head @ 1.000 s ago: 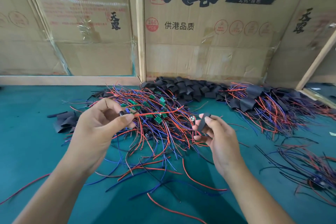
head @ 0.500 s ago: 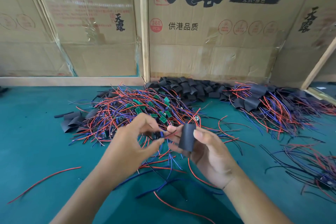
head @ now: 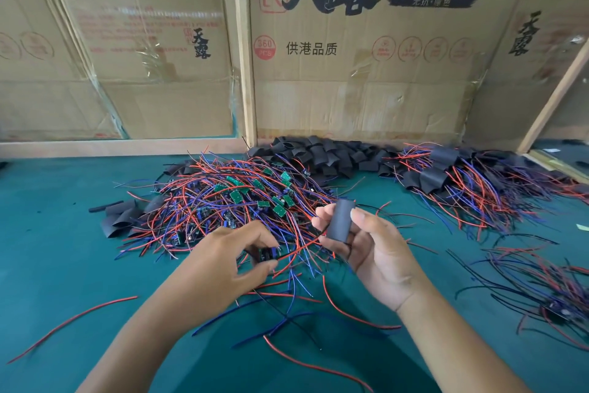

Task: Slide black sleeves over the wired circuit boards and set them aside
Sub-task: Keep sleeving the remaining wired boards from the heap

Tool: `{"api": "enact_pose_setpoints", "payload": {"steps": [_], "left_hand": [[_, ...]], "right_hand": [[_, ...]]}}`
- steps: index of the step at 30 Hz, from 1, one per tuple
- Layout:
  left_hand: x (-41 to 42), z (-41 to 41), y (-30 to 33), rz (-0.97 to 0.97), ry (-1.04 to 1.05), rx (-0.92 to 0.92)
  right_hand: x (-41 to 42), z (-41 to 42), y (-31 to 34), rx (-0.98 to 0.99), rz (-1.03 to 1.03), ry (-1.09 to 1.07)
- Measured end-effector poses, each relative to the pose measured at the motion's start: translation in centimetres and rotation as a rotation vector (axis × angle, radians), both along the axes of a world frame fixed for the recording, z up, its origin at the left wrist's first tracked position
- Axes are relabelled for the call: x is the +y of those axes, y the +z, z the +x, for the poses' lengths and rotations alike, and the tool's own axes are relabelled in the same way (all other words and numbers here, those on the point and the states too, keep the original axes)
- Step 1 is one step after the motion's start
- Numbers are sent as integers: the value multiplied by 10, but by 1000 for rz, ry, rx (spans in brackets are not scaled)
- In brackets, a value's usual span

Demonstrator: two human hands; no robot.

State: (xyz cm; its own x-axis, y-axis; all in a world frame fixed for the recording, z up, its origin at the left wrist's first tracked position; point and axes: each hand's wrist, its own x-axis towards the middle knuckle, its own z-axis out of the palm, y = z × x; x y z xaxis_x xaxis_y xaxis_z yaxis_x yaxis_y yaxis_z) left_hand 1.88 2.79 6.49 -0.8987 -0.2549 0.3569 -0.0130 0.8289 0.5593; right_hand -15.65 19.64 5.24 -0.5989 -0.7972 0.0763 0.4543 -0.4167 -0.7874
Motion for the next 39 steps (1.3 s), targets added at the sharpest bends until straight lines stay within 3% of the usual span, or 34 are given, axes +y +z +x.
{"api": "enact_pose_setpoints", "payload": {"steps": [5,9,14,19,26,31,33,36,39], "left_hand": [[-10,7,4,-55,17,-63],[4,0,-1,-234,-15,-42],[26,-15,-16,45,-49,-63],[20,-14,-17,169,-60,-151],[26,-17,-15,535,-73,-44],[22,-17,-17,566,3,-16],[19,-16,-16,566,17,8],[17,-15,-15,557,1,31],[16,-15,-16,531,-13,42]], "right_hand": [[0,5,1,56,-10,14],[-4,19,-2,196,-3,113],[-1,22,-1,307,18,156],[4,11,2,324,13,99],[0,13,-7,330,5,96],[7,-2,-4,364,9,20],[15,-13,-1,547,114,-117],[26,-28,-2,1034,421,-366],[25,-27,-5,1305,414,-460]]}}
